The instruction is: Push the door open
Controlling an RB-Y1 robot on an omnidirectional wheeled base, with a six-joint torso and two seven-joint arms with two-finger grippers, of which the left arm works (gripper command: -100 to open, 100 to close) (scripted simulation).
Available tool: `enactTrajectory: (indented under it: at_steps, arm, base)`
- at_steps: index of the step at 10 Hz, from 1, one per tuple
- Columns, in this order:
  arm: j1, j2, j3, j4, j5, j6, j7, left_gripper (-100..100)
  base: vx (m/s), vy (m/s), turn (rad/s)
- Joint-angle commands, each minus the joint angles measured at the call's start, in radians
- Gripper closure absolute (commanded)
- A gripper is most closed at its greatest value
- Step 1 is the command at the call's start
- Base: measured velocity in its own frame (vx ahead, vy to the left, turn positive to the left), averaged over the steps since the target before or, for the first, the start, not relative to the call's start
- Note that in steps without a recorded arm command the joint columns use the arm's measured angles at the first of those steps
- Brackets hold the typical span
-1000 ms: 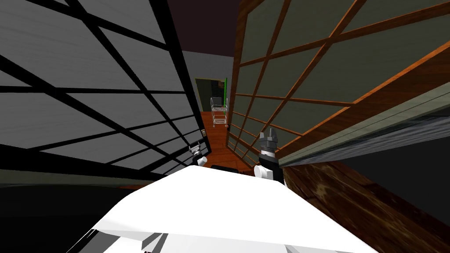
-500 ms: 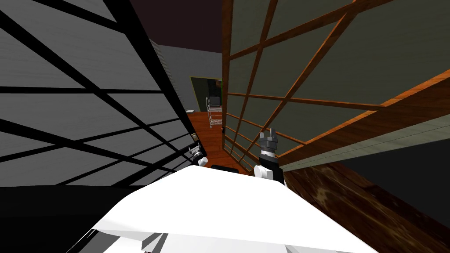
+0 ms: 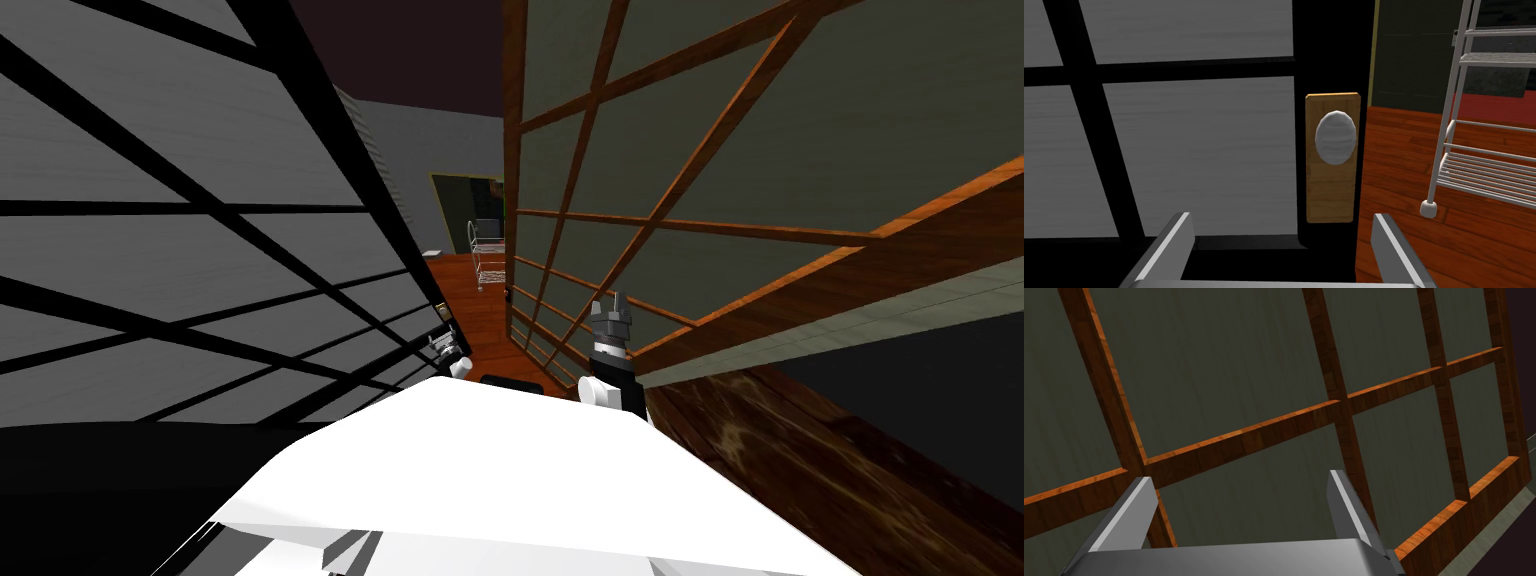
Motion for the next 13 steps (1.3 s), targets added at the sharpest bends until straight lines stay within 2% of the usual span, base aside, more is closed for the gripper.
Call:
enactTrajectory:
  at_steps: [1,4,7,10,11,12,13]
  arm:
    - [-0.002,0.009,0.002,0.004,0.003,-0.003,0.001,-100]
    - [-0.007,0.031,0.007,0.013,0.011,-0.009,-0.002,-100]
    - [-0.018,0.064,0.017,0.028,0.028,-0.02,-0.007,-100]
    - [-0.036,0.101,0.033,0.054,0.054,-0.037,-0.014,-100]
    - [-0.048,0.118,0.044,0.072,0.073,-0.05,-0.02,-100]
    - [-0.058,0.129,0.054,0.087,0.09,-0.061,-0.025,-100]
    - [-0.058,0.129,0.054,0.087,0.09,-0.061,-0.025,-100]
  base:
    - [-0.2,0.177,-0.028]
    - [-0.179,0.174,-0.042]
    - [-0.16,0.144,-0.076]
    - [-0.112,0.144,-0.131]
    - [-0.062,0.148,-0.225]
    - [0.003,0.129,-0.256]
    - [0.025,0.074,-0.088]
